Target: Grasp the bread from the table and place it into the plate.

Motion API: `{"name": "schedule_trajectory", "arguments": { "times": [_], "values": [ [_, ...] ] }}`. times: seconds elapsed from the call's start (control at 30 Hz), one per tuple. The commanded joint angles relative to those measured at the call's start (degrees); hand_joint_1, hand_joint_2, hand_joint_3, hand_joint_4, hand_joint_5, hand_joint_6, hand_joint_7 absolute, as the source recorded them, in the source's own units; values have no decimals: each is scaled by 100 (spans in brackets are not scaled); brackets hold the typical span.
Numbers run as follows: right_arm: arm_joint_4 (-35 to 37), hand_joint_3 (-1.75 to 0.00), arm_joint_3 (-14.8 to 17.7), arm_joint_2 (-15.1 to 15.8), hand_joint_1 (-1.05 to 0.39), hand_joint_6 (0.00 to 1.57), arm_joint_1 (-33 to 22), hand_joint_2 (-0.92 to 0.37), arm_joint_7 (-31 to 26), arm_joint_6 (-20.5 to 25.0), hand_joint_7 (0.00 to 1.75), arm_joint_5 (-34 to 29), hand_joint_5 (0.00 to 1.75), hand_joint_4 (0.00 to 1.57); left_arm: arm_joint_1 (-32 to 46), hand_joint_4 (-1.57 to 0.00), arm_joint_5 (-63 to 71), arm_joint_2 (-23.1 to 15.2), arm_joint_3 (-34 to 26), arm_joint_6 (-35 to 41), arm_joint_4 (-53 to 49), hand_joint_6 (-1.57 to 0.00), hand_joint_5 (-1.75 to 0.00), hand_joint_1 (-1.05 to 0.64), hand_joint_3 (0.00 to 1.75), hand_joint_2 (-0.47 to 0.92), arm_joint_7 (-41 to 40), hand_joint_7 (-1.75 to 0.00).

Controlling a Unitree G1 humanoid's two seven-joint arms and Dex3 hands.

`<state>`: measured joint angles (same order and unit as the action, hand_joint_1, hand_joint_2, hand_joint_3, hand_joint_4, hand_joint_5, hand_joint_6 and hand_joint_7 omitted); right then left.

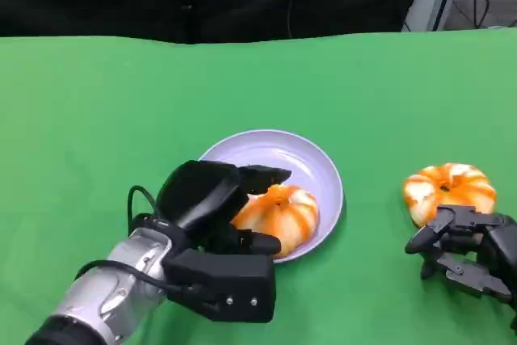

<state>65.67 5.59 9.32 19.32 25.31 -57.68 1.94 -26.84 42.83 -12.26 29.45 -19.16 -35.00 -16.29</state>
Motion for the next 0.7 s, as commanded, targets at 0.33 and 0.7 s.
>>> {"name": "schedule_trajectory", "arguments": {
  "times": [0.33,0.7],
  "values": [
    [7,-60,65,63,5,96,-36,-83,53,-38,91,100,134,89,507,-70,-771,-92,-728,-1054,-43,-57,-3,-89,55,92,-595,-1],
    [4,-57,82,65,5,97,-41,-86,193,15,90,191,136,89,870,-77,-1132,-108,-1218,-1689,-4,-63,-3,-83,49,92,-765,-2]
  ]
}}
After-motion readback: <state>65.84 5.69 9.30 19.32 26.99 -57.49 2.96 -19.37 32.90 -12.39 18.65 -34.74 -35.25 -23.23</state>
